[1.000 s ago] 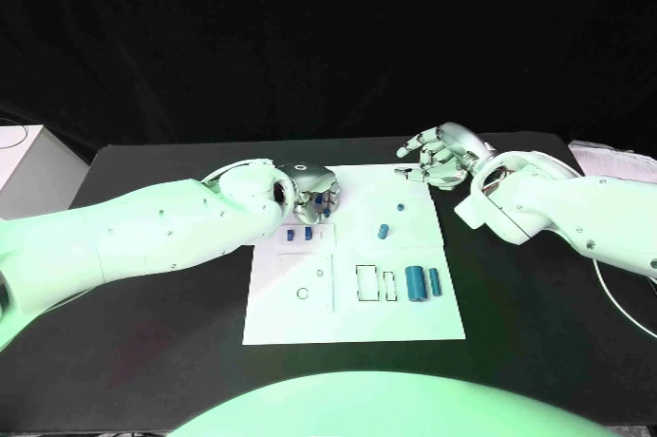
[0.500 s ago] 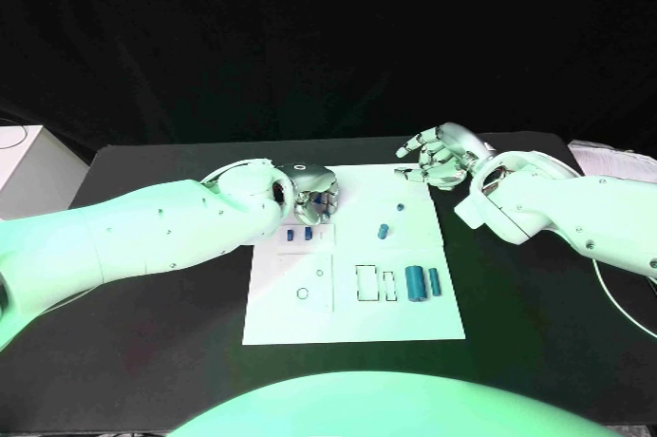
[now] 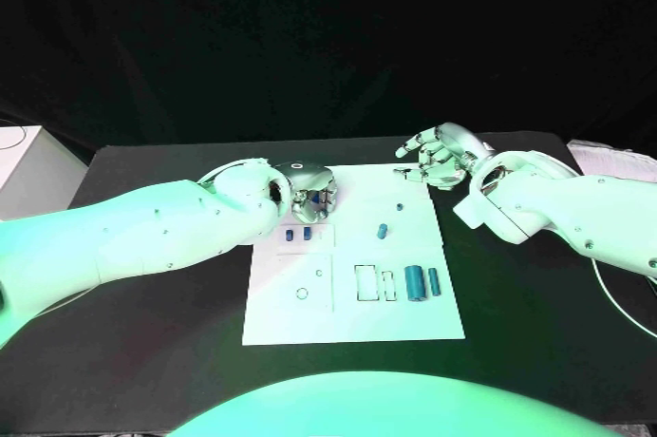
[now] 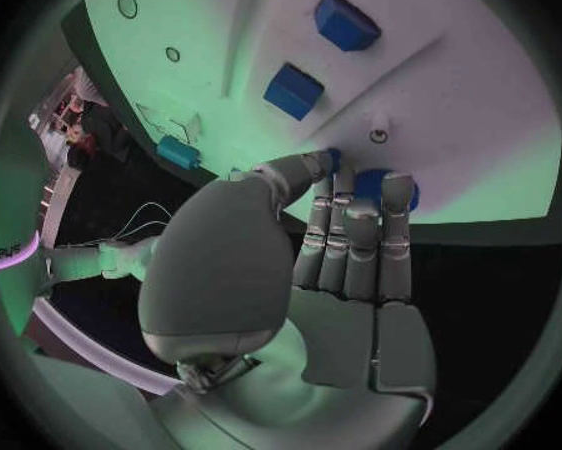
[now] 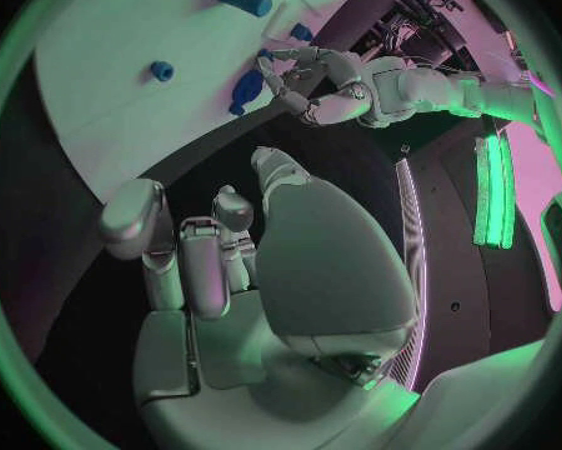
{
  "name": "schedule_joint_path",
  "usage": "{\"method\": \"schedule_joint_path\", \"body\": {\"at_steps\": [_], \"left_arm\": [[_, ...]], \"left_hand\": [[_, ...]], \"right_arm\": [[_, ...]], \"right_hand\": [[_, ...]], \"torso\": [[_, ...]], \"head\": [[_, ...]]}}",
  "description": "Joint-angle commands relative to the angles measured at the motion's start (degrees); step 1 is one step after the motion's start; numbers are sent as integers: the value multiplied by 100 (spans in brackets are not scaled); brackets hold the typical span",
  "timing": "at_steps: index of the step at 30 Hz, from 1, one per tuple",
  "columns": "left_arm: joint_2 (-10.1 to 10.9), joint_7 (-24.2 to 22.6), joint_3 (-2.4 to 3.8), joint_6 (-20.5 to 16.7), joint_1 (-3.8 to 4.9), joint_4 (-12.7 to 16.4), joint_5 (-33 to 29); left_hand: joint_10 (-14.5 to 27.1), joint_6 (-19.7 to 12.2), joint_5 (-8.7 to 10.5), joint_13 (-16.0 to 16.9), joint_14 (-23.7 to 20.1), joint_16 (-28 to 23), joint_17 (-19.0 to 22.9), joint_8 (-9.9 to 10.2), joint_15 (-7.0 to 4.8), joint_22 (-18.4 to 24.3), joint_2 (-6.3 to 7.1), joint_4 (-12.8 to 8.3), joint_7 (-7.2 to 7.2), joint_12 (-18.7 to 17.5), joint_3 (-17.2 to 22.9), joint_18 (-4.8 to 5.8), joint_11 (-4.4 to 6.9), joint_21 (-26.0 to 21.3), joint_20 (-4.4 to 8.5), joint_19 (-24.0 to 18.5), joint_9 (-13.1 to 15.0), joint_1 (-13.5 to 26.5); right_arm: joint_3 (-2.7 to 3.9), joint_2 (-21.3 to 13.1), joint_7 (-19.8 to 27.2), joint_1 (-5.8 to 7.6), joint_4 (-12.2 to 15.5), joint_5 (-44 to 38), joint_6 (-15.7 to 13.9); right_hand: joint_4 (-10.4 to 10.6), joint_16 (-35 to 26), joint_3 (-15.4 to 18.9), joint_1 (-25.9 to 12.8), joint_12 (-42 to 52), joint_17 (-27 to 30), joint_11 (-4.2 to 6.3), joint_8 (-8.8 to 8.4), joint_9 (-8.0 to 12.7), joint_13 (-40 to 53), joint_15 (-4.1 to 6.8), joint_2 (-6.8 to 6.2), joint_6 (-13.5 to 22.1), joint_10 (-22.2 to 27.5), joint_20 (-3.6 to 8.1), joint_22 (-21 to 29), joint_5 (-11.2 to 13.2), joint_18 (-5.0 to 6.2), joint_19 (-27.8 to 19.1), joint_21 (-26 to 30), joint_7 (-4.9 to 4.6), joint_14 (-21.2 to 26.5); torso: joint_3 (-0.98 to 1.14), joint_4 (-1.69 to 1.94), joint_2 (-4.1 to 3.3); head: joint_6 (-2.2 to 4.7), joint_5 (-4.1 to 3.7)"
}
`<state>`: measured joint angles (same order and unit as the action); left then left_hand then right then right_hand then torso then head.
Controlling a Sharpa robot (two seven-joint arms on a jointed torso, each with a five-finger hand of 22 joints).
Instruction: Assemble the parts on the task board
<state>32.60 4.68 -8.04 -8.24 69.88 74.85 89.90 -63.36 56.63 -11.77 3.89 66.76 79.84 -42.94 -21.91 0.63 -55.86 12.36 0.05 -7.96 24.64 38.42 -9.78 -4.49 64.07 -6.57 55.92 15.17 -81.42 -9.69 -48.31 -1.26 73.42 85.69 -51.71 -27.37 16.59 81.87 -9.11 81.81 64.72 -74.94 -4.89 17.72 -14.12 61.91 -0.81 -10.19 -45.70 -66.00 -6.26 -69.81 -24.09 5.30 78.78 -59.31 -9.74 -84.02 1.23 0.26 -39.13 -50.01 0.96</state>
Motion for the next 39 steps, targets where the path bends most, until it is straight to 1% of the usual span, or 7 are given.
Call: {"method": "schedule_joint_path", "body": {"at_steps": [1,5,14,18,23,31,39], "left_arm": [[24,-173,6,-258,1,50,-79],[146,-228,39,-302,1,192,-159],[577,-241,282,-217,10,686,-356],[720,-211,330,-106,18,781,-395],[810,-166,344,32,19,754,-413],[829,-119,291,141,13,599,-376],[811,-90,267,219,9,472,-353]], "left_hand": [[-54,48,-22,16,40,19,7,29,10,-16,28,-40,-12,-32,3,21,8,35,-7,12,7,8],[-83,35,-21,12,36,17,29,84,21,-14,51,-56,-26,-170,29,17,-8,37,-15,-11,16,39],[-160,68,-17,21,40,23,29,112,28,-40,64,-71,-33,-282,41,21,-11,57,-22,-4,37,63],[-194,87,-15,27,53,32,10,118,27,-64,69,-75,-30,-317,40,27,-8,76,-24,16,47,73],[-227,105,-14,32,56,36,10,125,25,-73,71,-76,-24,-354,39,28,-3,83,-25,21,57,86],[-231,108,-13,32,56,36,11,126,25,-73,72,-75,-23,-361,38,28,-3,83,-25,20,58,90],[-244,115,-12,34,47,34,27,131,24,-68,72,-74,-20,-384,38,26,-1,78,-24,12,63,98]], "right_arm": [[1,3,53,-3,6,-17,70],[1,3,57,-3,6,-17,70],[1,-12,58,-3,11,-17,63],[1,-14,56,-3,9,-17,63],[1,-17,54,-3,7,-17,63],[1,-25,52,-3,8,-17,61],[1,-28,48,-3,6,-20,58]], "right_hand": [[-5,-31,-26,-14,-3,-119,13,28,9,5,52,-31,-18,-3,19,-6,-39,87,-9,14,-1,-133],[-5,-31,-26,-14,-3,-119,13,28,9,5,52,-31,-18,-3,19,-6,-39,87,-9,14,-1,-133],[-5,-31,-26,-14,-3,-119,13,28,9,5,52,-31,-18,-3,19,-6,-39,87,-9,14,-1,-133],[-6,-32,-37,-25,11,-120,14,36,10,10,54,-39,-21,-23,21,0,-41,88,-7,25,1,-135],[-6,-32,-37,-25,11,-120,14,36,10,10,54,-39,-21,-23,21,0,-41,88,-7,25,1,-135],[-6,-32,-37,-25,11,-120,14,36,10,10,54,-39,-21,-23,21,0,-41,88,-7,25,1,-135],[-6,-32,-37,-25,11,-120,14,36,10,10,54,-39,-21,-23,21,0,-41,88,-7,25,1,-135]], "torso": [[-5,0,0],[-3,1,4],[-1,22,12],[-1,21,17],[-8,16,11],[-6,6,2],[-1,2,7]], "head": [[1,3],[1,0],[1,17],[1,47],[1,58],[1,73],[1,79]]}}
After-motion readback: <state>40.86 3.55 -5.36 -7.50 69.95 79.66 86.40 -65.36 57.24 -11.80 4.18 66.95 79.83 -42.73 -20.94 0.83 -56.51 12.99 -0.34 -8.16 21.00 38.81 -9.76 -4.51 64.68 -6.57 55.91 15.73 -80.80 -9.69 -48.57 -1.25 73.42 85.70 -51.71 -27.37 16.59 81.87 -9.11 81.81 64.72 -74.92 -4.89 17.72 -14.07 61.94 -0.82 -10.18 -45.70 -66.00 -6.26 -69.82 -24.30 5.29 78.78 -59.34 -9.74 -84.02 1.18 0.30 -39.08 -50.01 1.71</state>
